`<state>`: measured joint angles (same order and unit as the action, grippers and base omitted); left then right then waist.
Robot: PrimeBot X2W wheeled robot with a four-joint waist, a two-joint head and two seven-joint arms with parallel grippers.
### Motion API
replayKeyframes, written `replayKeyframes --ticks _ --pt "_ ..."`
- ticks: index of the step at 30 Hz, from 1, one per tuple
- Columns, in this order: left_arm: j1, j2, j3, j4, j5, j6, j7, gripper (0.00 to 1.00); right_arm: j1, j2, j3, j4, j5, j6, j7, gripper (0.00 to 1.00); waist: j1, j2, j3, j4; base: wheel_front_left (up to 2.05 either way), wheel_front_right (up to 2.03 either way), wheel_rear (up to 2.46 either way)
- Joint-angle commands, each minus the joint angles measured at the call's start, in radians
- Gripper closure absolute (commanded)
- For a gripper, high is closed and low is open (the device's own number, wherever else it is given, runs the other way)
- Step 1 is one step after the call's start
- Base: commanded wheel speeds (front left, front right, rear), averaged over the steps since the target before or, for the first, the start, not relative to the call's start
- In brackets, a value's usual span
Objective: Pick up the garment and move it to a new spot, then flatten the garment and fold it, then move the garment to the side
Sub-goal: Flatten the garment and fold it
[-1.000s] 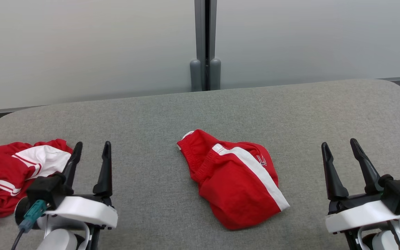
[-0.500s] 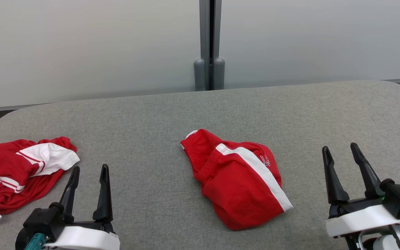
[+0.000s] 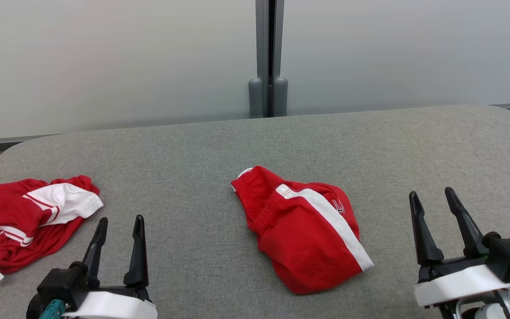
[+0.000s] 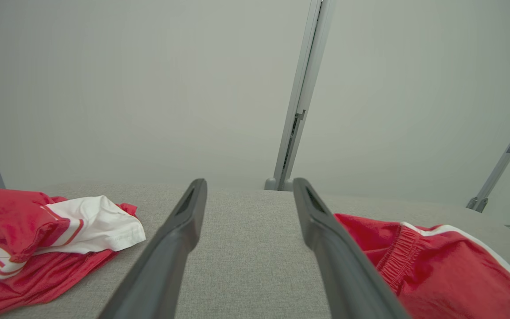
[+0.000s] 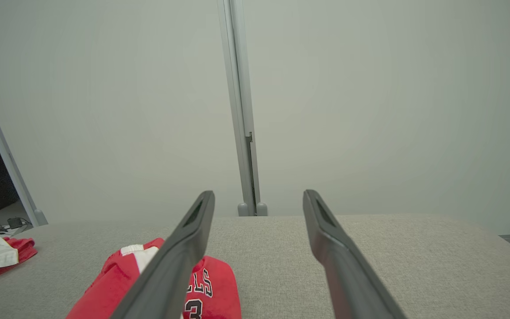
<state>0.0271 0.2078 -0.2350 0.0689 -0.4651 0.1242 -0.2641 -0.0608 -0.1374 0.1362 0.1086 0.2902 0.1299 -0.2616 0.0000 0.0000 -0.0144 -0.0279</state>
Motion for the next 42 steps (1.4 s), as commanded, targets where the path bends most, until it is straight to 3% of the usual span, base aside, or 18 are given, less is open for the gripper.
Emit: replayKeyframes --ticks 1,15,24,30,36,42 --pt "-0.003 0.002 0.003 0.004 0.007 -0.004 0.0 0.0 0.004 -0.008 -0.001 0.002 -0.002 0.002 -0.005 0.0 0.0 0.0 0.0 0.0 0.0 0.0 0.0" --pt "-0.035 0.007 -0.013 0.005 0.001 -0.01 0.017 0.0 -0.014 -0.015 0.008 0.019 0.001 0.002 -0.005 0.0 0.0 0.0 0.007 -0.017 0.0 0.0 0.0" --pt "-0.112 0.001 -0.053 0.03 -0.02 -0.039 0.102 0.0 -0.039 -0.003 0.005 0.026 0.01 0.002 -0.005 0.0 0.0 0.0 0.021 -0.056 0.0 0.0 0.0" --pt "-0.222 0.034 -0.097 0.079 -0.047 -0.103 0.257 0.0 -0.06 0.005 0.007 0.026 0.017 0.002 -0.005 0.0 0.0 0.0 0.029 -0.103 0.0 0.0 0.0" --pt "-0.352 0.058 -0.121 0.145 -0.176 -0.209 0.471 0.0 -0.074 0.009 0.009 0.03 0.017 0.002 -0.005 0.0 0.0 0.0 0.033 -0.148 0.0 0.0 0.0" --pt "-0.469 0.092 -0.166 0.22 -0.361 -0.25 0.742 0.0 -0.095 0.014 0.008 0.024 0.017 0.002 -0.005 0.0 0.0 0.0 0.056 -0.197 0.0 0.0 0.0"
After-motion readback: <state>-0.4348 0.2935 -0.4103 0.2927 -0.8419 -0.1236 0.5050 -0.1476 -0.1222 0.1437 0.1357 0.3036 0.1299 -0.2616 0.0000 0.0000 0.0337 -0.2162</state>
